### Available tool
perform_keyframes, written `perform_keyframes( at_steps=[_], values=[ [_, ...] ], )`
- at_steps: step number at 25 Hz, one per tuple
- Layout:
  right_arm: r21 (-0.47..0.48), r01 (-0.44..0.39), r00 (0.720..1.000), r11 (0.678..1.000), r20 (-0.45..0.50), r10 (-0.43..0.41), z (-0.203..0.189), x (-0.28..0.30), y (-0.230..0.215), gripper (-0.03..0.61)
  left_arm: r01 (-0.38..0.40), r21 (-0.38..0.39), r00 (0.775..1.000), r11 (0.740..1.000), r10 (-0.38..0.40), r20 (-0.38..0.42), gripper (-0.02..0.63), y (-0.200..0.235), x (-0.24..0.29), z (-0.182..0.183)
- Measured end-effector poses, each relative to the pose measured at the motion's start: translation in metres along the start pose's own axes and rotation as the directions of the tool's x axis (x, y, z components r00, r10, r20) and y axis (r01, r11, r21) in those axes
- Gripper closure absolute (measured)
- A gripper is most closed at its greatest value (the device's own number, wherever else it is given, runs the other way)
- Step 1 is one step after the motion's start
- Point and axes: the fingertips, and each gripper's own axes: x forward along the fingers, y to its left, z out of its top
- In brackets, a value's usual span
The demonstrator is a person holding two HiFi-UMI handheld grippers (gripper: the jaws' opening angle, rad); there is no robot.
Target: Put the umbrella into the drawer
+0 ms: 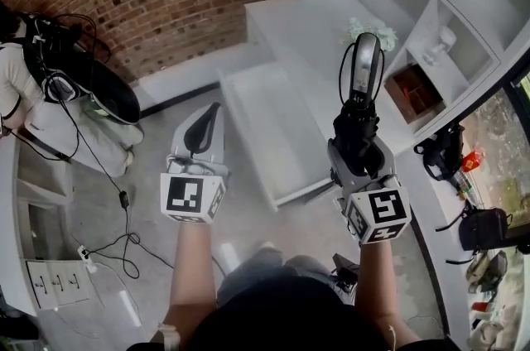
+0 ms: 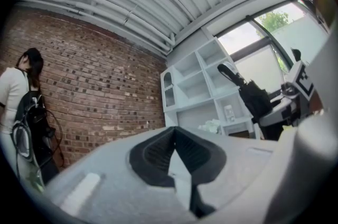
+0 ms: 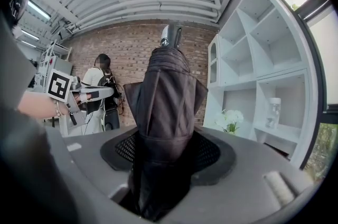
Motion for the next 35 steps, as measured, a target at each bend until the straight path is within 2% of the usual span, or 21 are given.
perform_keyframes(
  at_steps=[7, 19, 27, 35],
  values=[
    [0.018, -0.021, 0.997, 1.0, -0.068, 0.022, -0.022, 0.025, 0.005, 0.325, 0.033, -0.036, 0.998, 0.999, -0.035, -0.044, 0.62, -0.005, 0.012, -0.03],
    [0.084, -0.126, 0.971, 0.988, -0.194, 0.141, -0.08, 0.106, -0.003, 0.325, 0.001, -0.056, 0.992, 0.998, -0.008, -0.129, 0.62, 0.008, 0.052, -0.073],
    [0.144, -0.217, 0.912, 0.966, -0.322, 0.253, -0.133, 0.174, 0.002, 0.325, -0.022, -0.067, 0.982, 0.998, 0.008, -0.191, 0.62, 0.023, 0.091, -0.103],
    [0.221, -0.264, 0.818, 0.939, -0.465, 0.339, -0.197, 0.224, 0.011, 0.325, -0.038, -0.072, 0.972, 0.997, 0.02, -0.235, 0.62, 0.036, 0.12, -0.128]
  ],
)
